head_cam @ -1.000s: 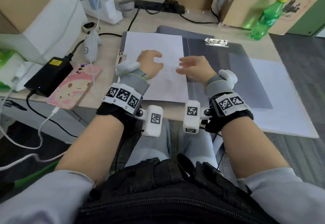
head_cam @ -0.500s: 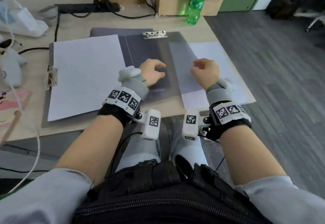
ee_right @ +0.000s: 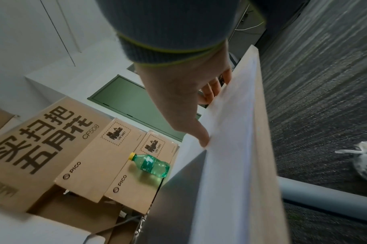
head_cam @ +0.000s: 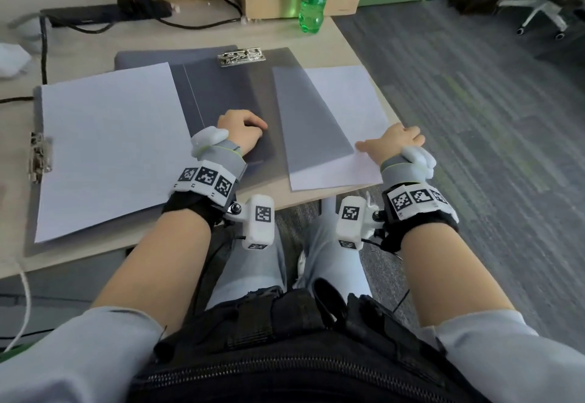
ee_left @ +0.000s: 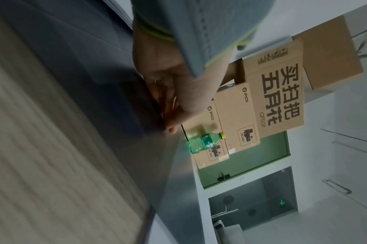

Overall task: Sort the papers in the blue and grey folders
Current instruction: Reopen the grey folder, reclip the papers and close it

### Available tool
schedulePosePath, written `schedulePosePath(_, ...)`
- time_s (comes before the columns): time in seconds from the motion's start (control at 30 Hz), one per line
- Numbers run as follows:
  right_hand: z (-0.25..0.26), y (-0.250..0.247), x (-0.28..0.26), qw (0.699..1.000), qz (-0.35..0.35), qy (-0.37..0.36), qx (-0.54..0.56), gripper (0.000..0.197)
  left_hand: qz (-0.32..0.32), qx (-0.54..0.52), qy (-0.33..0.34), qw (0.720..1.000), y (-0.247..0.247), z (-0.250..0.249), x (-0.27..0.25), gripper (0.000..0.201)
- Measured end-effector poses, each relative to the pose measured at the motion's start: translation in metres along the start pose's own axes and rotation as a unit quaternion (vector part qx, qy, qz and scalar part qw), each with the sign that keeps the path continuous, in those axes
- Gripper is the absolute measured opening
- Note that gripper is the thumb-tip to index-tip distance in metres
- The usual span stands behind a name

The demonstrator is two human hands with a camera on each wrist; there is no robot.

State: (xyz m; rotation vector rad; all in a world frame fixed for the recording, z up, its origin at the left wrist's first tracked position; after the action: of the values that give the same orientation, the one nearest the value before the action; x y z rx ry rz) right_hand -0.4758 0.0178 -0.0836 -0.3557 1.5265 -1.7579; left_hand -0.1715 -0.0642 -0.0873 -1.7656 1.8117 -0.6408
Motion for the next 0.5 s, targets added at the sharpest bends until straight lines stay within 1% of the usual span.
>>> schedulePosePath(0.07,-0.006,0.005,0.008,0.998,0.043,0.03,0.021,0.096,-0.001,-0.014,-0.012,1.0,-0.004,0.006,0.0,0.024)
schedulePosePath(0.1,-0.009,0.006,0.009,0.997,0.057,0.039,0.041,0.091,0.006,-0.02,-0.016,1.0,-0.004,0.008,-0.001,0.023)
schedulePosePath(0.17,-0.008,0.005,0.009,0.995,0.059,0.039,0.074,0.065,0.016,-0.031,-0.022,0.999,-0.005,0.011,0.0,0.02)
schedulePosePath(0.2,-0.006,0.005,0.008,0.995,0.058,0.03,0.082,0.055,0.018,-0.035,-0.021,0.999,-0.006,0.012,0.0,0.021)
schedulePosePath(0.3,0.008,0.002,0.003,0.994,0.04,-0.022,0.102,0.026,0.018,-0.04,-0.018,0.999,-0.006,0.015,0.002,0.03)
schedulePosePath(0.37,0.015,-0.004,-0.002,0.992,0.021,-0.052,0.111,0.013,0.023,-0.045,-0.018,0.999,-0.005,0.016,0.003,0.031)
schedulePosePath(0.4,0.018,-0.007,-0.004,0.991,0.012,-0.061,0.115,0.013,0.022,-0.047,-0.017,0.999,-0.005,0.015,0.003,0.029)
schedulePosePath(0.5,0.024,-0.022,-0.008,0.988,-0.018,-0.081,0.127,0.024,0.018,-0.049,-0.016,0.998,-0.006,0.013,0.001,0.021)
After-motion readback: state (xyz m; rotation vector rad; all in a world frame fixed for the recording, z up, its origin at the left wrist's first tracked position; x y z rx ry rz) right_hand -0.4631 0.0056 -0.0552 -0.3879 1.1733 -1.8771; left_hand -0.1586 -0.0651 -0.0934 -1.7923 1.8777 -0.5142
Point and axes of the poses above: each hand's wrist, its own x-axis towards the middle knuckle, its own y-axis out of the palm, z = x × y, the point moved 10 cm from there along x, towards the middle knuckle, and after that the axes turned 4 degrees about y, right-handed, at the moved point
